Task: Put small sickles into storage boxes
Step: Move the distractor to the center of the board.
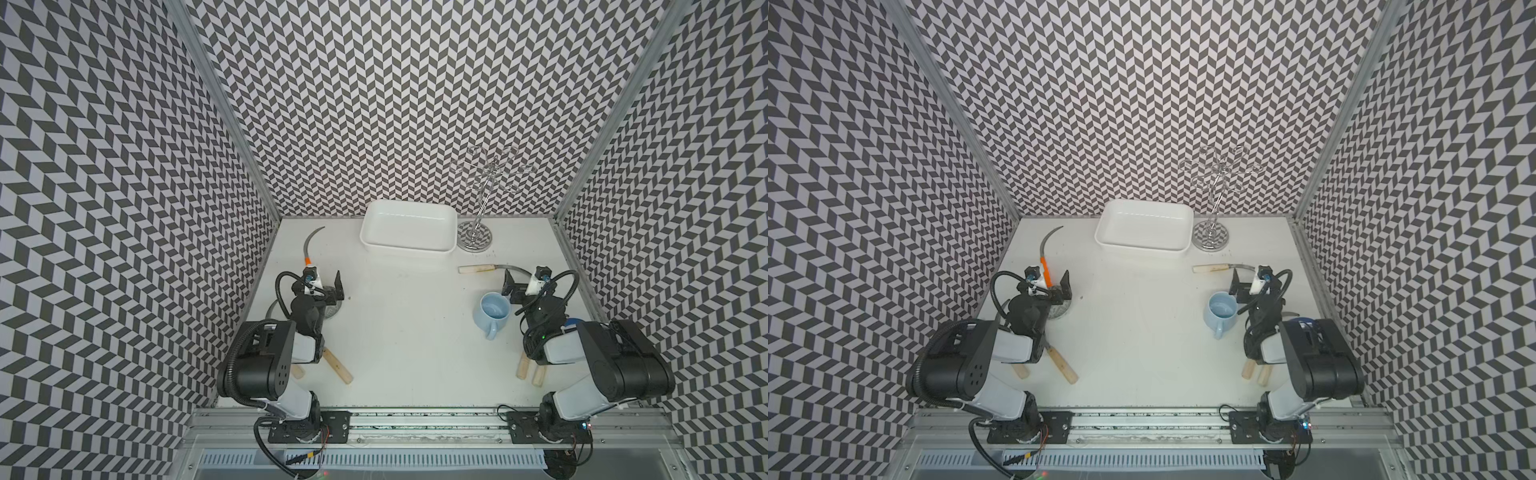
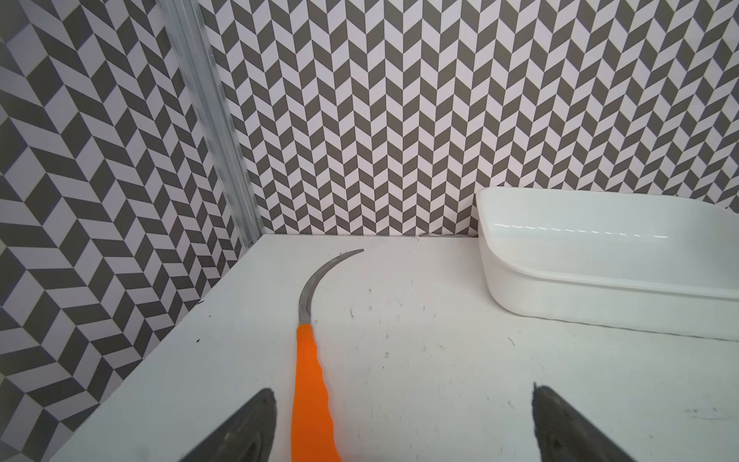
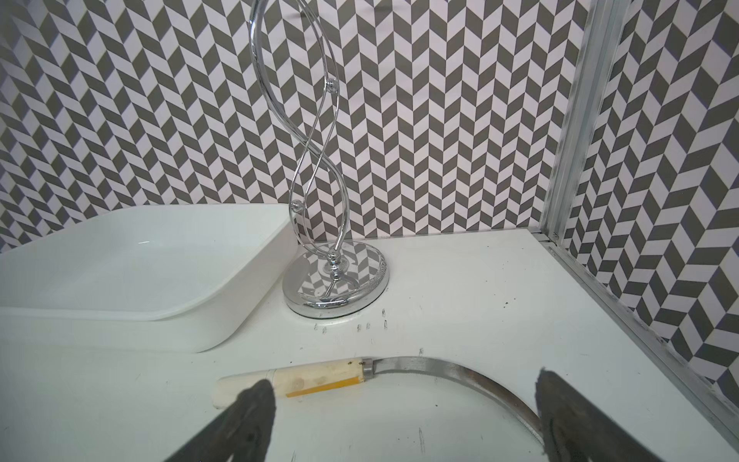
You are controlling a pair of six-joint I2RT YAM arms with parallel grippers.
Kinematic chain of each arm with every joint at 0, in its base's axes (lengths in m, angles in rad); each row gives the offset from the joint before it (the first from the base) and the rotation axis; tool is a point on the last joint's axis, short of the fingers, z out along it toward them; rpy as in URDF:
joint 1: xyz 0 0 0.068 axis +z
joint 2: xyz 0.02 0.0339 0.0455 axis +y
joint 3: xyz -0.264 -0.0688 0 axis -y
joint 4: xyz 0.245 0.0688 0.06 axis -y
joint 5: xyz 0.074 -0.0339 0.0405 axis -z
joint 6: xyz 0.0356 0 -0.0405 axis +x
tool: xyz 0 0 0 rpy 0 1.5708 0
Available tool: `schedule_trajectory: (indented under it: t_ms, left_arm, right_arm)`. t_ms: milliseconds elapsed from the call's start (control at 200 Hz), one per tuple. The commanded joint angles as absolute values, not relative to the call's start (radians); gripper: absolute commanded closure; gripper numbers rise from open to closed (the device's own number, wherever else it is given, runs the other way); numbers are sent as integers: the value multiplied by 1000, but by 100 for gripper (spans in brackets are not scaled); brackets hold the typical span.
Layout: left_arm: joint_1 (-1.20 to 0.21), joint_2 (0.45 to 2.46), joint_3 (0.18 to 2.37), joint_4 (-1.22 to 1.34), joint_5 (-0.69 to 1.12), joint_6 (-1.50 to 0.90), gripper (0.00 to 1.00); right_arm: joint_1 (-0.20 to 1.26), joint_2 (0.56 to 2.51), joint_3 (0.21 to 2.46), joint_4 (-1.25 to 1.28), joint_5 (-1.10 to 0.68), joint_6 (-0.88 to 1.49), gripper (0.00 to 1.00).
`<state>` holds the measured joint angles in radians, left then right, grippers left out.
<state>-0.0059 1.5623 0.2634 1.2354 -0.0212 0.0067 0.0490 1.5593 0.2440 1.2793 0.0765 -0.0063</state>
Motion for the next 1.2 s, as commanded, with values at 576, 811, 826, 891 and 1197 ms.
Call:
schedule_trajectory:
  t_ms: [576, 811, 826, 891, 1197]
  left_arm:
    - [-9, 1558, 261, 1250, -28, 3, 0]
    - [-9, 1558, 261, 1250, -28, 3, 0]
    - [-9, 1558, 261, 1250, -28, 3, 0]
    - [-9, 1557, 258, 1253, -28, 3, 0]
    - [-9, 1418, 411, 864, -100, -43, 0]
  right_arm:
    - [44, 1571, 238, 1347, 74, -5, 0]
    - [44, 1572, 239, 1345, 74, -4, 0]
    - [44, 1571, 239, 1345, 74, -5, 0]
    - [44, 1568, 236, 1346, 72, -7, 0]
    - [52, 1436, 296, 1126, 26, -38, 0]
